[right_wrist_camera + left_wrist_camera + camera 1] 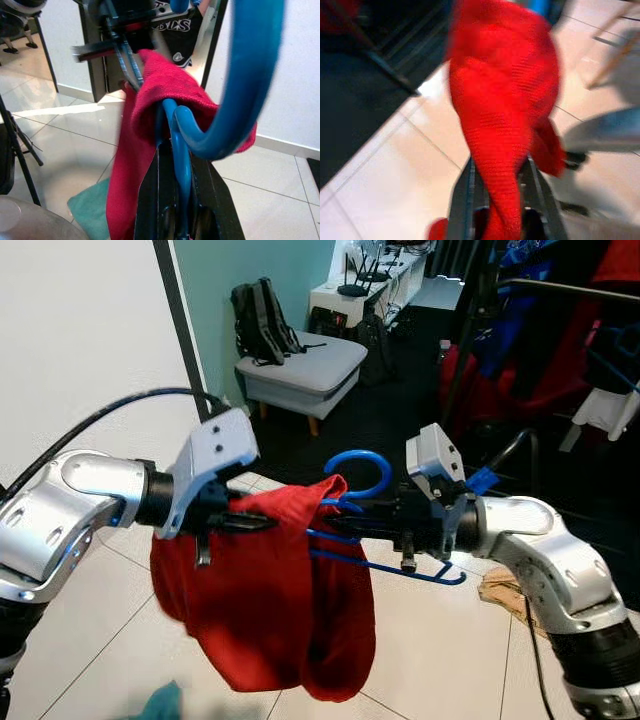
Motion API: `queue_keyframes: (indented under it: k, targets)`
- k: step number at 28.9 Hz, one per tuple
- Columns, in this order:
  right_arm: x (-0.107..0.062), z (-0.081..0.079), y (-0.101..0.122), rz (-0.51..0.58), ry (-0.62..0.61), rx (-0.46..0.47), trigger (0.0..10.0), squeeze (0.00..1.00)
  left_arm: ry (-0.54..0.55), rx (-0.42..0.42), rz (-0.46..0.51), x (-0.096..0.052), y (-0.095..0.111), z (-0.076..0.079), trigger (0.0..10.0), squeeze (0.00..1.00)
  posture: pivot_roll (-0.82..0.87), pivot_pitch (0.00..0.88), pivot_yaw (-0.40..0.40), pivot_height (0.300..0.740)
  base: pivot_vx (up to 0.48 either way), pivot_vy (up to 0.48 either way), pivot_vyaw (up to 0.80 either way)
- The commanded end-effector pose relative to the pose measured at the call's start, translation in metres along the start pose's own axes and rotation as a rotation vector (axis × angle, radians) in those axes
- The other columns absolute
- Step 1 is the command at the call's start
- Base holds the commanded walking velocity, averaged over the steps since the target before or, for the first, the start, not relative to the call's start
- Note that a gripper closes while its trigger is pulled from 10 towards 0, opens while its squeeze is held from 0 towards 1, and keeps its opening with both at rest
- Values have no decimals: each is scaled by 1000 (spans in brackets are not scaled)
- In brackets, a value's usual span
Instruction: Hang hanger
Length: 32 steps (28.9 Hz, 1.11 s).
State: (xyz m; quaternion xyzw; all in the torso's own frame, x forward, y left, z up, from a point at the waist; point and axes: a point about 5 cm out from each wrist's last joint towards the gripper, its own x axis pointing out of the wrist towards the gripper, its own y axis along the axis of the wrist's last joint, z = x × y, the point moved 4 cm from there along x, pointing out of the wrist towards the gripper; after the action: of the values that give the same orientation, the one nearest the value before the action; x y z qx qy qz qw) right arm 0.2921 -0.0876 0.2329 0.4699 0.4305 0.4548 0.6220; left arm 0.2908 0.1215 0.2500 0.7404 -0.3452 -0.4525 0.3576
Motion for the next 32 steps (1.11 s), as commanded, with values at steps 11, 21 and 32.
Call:
queue_keyframes:
  k: [11,21,32]
  targets:
    - [10,-10,21,83,47,-76,10000,0,-57,-54,49,3,1,8,0,0,37,37,44,740,0,0,0]
    - [6,3,22,94,-19,-66,10000,1000,-67,-97,158,-5,12,2,0,0,36,33,41,740,0,0,0]
    - [-29,26,20,69,-175,-69,10000,1000,24,-26,134,-22,6,-17,0,0,38,30,36,740,0,0,0]
